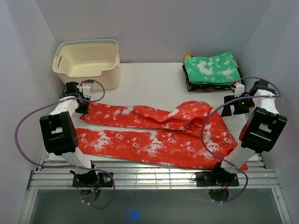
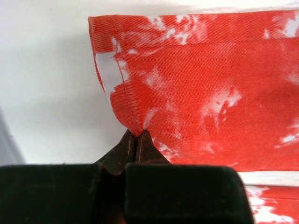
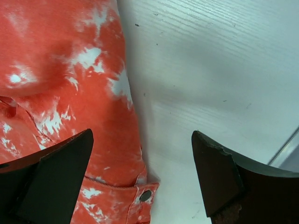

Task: Fold and stack the trousers
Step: Flatten the trousers out

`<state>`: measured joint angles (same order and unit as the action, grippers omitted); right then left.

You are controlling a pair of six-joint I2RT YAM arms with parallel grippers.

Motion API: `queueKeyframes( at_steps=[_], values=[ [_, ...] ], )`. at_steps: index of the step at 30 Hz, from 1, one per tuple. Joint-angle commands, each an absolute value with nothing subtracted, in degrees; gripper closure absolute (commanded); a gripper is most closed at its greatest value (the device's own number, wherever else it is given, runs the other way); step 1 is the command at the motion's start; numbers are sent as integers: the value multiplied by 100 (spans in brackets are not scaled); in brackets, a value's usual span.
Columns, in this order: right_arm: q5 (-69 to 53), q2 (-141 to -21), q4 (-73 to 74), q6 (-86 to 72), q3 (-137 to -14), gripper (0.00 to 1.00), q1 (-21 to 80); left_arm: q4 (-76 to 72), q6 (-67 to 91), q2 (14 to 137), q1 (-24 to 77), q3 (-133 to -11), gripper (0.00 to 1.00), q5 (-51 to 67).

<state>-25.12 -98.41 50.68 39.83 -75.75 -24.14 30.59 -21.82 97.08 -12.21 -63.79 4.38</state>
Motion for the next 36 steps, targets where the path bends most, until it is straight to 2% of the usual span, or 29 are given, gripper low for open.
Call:
queueKeyframes(
  at_steps=[1, 10, 13, 14, 15, 16, 17, 21, 23, 26, 27, 29, 30, 34, 36],
  values=[
    [-3356, -10335, 5282, 3938, -7892, 10, -2557, 2944, -2610, 9544, -1371, -6697, 100, 176],
    [-4797, -11355, 5580, 3840, -7963, 12, -2479, 2892, -2760, 9975, -1389, -6838, 100, 123],
    [-4860, -11417, 5783, 4034, -7823, 32, -2321, 2935, -2751, 10090, -1389, -6917, 100, 132],
    [-4852, -11408, 5809, 4069, -7770, 44, -2303, 2944, -2734, 10099, -1389, -6952, 100, 141],
    [-4843, -11339, 5836, 4104, -7787, 72, -2294, 2962, -2707, 10142, -1389, -6996, 100, 158],
    [-4756, -11251, 5853, 4096, -7831, 85, -2303, 2997, -2681, 10151, -1389, -7013, 100, 193],
    [-4711, -10998, 5845, 4087, -7979, 92, -2303, 3006, -2663, 10151, -1389, -7022, 100, 202],
    [-4413, -9961, 5635, 3955, -8279, 92, -2093, 2971, -2558, 10125, -1415, -6944, 100, 237],
    [-3808, -9120, 5285, 3946, -8148, 92, -1725, 2962, -2497, 10107, -1476, -6908, 100, 281],
    [-2430, -7907, 4234, 3720, -7061, 92, -487, 2962, -2408, 10081, -1538, -6829, 100, 360],
    [-1930, -7684, 3958, 3631, -6692, 92, 326, 2962, -2391, 10072, -1582, -6812, 100, 404],
    [-786, -7297, 3596, 3386, -5795, 92, 1016, 2971, -2321, 10055, -1643, -6768, 100, 457],
    [-460, -7260, 3342, 3262, -5574, 92, 1550, 2979, -2312, 10046, -1704, -6750, 100, 501],
    [1242, -7339, 2787, 2918, -4687, 92, 2670, 3041, -2285, 10028, -1863, -6750, 100, 562],
    [1677, -7409, 2567, 2935, -4168, 92, 3301, 3059, -2294, 10011, -1942, -6767, 100, 571]
  ],
)
